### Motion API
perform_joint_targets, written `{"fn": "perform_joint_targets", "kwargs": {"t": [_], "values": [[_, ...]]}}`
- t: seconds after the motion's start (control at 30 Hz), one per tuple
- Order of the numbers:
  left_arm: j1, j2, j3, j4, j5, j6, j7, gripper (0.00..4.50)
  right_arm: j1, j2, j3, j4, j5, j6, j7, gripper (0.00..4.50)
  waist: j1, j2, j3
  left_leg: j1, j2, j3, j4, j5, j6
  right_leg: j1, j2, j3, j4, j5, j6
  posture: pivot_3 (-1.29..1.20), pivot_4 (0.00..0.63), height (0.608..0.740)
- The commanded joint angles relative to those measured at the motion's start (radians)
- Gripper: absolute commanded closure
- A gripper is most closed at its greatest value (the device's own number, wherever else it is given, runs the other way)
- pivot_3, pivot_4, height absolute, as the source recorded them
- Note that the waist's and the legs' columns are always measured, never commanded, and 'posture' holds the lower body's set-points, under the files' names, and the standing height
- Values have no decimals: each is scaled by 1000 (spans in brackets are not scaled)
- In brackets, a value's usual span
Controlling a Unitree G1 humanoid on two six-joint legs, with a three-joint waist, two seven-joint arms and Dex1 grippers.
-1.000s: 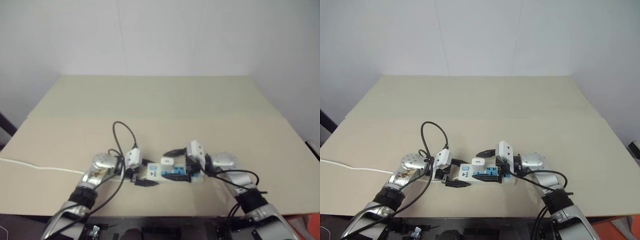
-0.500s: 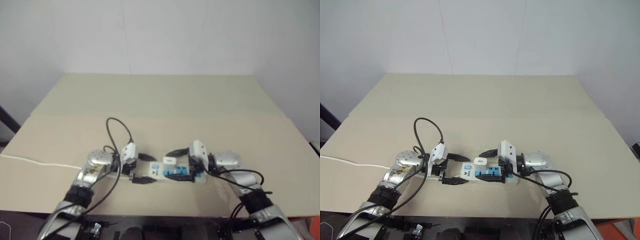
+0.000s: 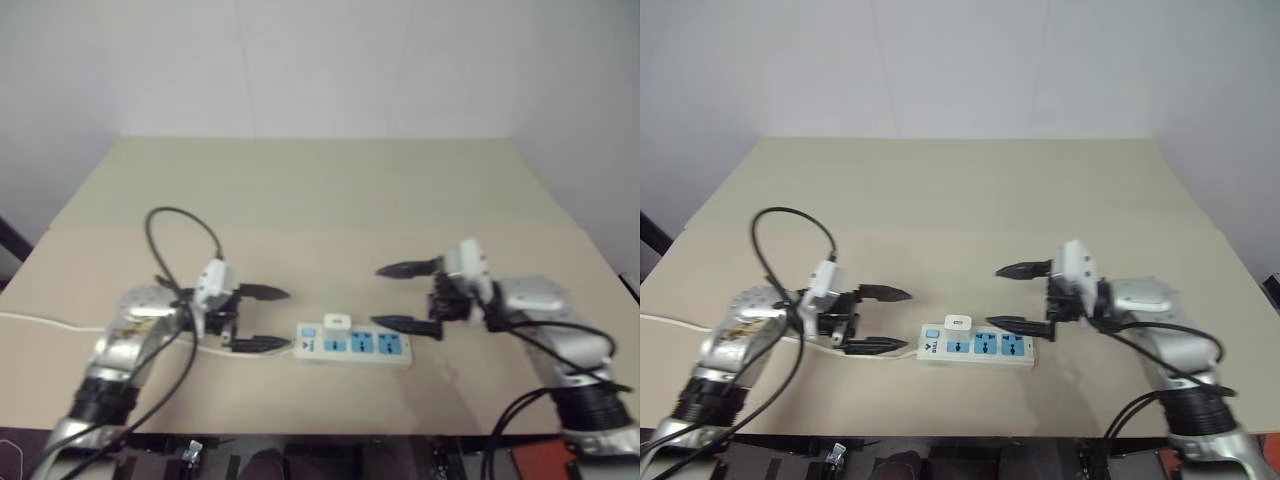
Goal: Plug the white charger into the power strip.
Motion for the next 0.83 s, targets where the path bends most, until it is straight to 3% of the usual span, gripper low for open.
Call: {"fn": "perform_joint_targets", "kwargs": {"t": [0.03, 0.23, 0.37, 0.83], "values": [[43, 75, 91, -82, -57, 24, -15, 19, 55, -79, -98, -71, 42, 45, 11, 0, 1, 0, 0, 0, 0, 0, 0, 0, 0, 0, 0, 0, 0, 0, 0, 0, 150, 740], [158, 176, 203, -170, -109, 76, -5, 19, 175, -174, -196, -89, 57, 57, 32, 0, 0, 0, 1, 0, 1, 1, 0, 0, 0, 0, 0, 0, 0, 0, 0, 0, 150, 740], [205, 188, 237, -213, -126, 100, 21, 19, 205, -189, -216, -85, 61, 54, 43, 0, -2, 0, 1, 1, 1, 2, 0, 0, 0, 1, 0, 0, 0, 0, 0, 0, 150, 740], [167, 176, 194, -222, -128, 125, 63, 19, 174, -171, -156, -66, 3, 29, 18, 0, -1, 0, 1, 1, 1, 2, 0, 0, 0, 1, 0, 0, 1, 0, 0, 0, 150, 740]]}}
